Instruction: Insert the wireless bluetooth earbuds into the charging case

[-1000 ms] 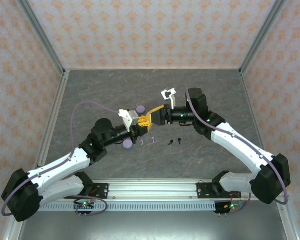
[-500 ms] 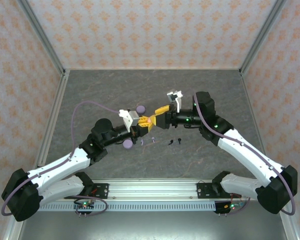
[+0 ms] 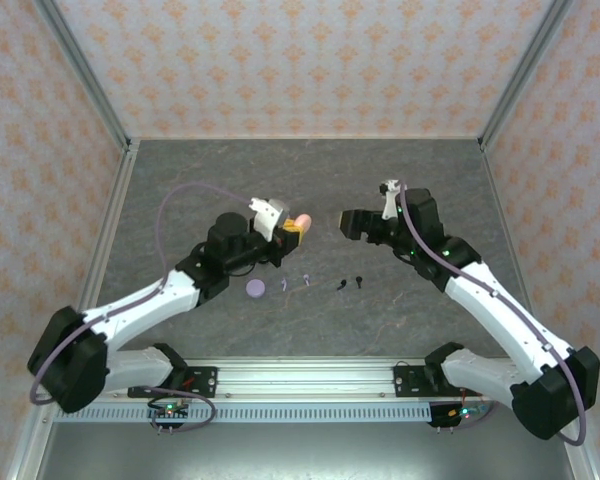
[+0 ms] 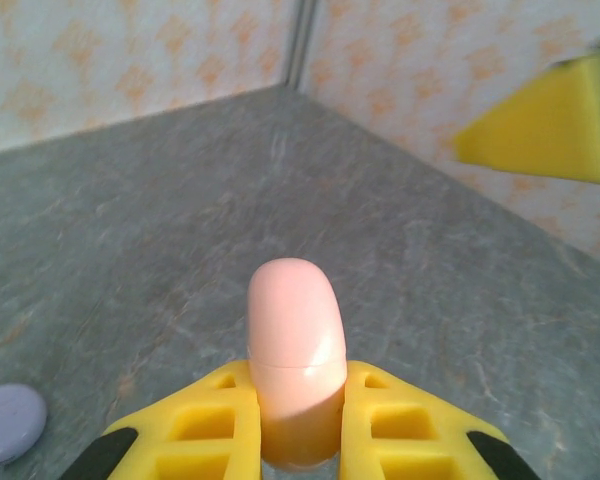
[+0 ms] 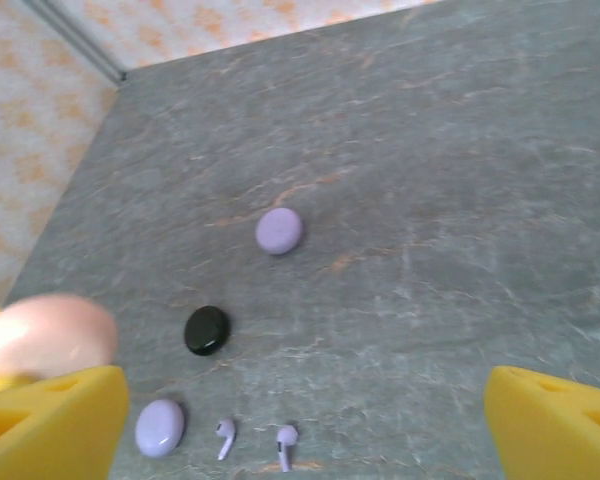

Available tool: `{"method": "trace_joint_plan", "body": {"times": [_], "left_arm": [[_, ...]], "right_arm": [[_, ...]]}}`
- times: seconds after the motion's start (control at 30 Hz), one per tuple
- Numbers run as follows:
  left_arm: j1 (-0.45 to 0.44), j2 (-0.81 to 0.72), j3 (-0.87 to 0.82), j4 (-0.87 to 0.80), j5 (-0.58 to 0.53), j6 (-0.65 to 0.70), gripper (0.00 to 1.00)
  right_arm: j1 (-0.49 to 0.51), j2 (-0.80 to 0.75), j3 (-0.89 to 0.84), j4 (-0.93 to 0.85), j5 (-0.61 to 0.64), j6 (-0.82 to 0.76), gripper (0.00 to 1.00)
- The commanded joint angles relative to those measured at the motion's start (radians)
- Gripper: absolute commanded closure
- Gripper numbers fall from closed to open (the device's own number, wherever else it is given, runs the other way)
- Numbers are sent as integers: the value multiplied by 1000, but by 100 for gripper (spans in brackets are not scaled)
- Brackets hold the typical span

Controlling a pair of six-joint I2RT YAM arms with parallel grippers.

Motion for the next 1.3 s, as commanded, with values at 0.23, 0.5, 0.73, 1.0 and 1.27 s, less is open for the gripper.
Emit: {"method": "trace_joint_plan", "body": {"times": [0.23, 0.5, 0.73, 1.0, 1.27], "left_arm": [[71, 475, 404, -233, 59, -173, 100], [74, 719, 601, -314, 17, -248, 100], [95, 838, 691, -338, 8, -284, 90], [110, 869, 700, -345, 8, -294, 63], [118, 736, 662, -408, -64, -217, 44]], "right_arm": [[-5, -85, -66, -59, 149, 2, 1], [-5, -103, -85, -74, 170, -25, 1], [-4, -99, -98, -63, 167, -43, 1], [-7, -86, -103, -40, 138, -33, 1], [-12, -57, -94, -42, 101, -15, 1]]}}
